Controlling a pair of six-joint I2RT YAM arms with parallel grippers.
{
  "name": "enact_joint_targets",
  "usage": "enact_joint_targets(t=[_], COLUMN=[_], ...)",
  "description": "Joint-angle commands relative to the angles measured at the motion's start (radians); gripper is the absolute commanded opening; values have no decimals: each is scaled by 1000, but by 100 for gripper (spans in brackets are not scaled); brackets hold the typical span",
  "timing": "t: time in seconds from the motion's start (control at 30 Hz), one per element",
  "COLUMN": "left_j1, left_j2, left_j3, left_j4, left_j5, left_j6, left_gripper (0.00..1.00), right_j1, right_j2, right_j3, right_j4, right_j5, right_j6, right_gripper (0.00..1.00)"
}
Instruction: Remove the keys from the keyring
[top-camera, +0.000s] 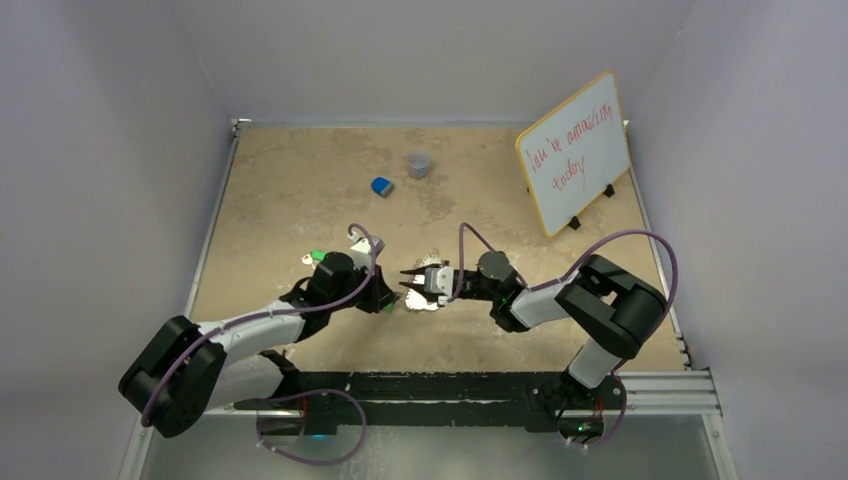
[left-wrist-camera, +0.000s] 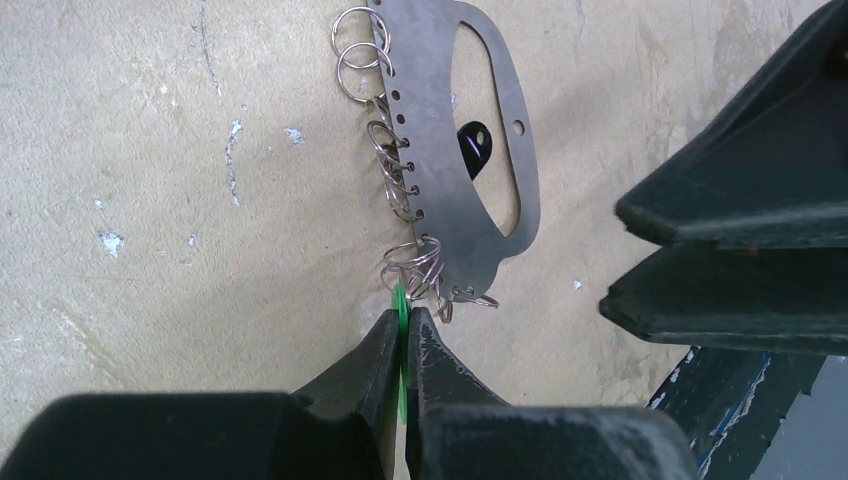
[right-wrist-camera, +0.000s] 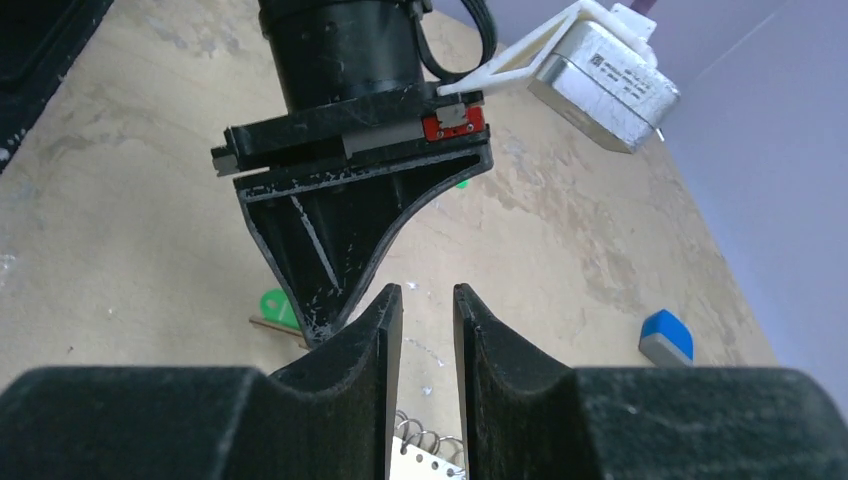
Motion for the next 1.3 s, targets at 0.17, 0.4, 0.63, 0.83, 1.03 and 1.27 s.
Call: enact_joint_targets(t=[0.17,0.4,0.63,0.83,1.03,1.27], left_j1=[1,1,2,2,1,2], left_j2=[-46,-69,-80,-87,-86,-92], left_j3=[-15,-37,-43,-46,-46,-48], left_j4=[25,53,64,64,65,62], left_j5=[-7,20,32,32,35,30], left_j6=[35,48,56,57,58,58], left_gripper=[0,0,0,0,0,0], right_j1=[0,0,1,0,0,0], right_j2=[-30,-22,18,58,79,104], right_j3=[115,134,174,207,209,232], right_j4=[-410,-499,-558,-602,-591,-619], right_j5=[-96,-88,-99,-115,-128,-148], right_j6=[-213,-247,-279,-300,-306,-317], right_gripper=[29,30,31,30,30,27])
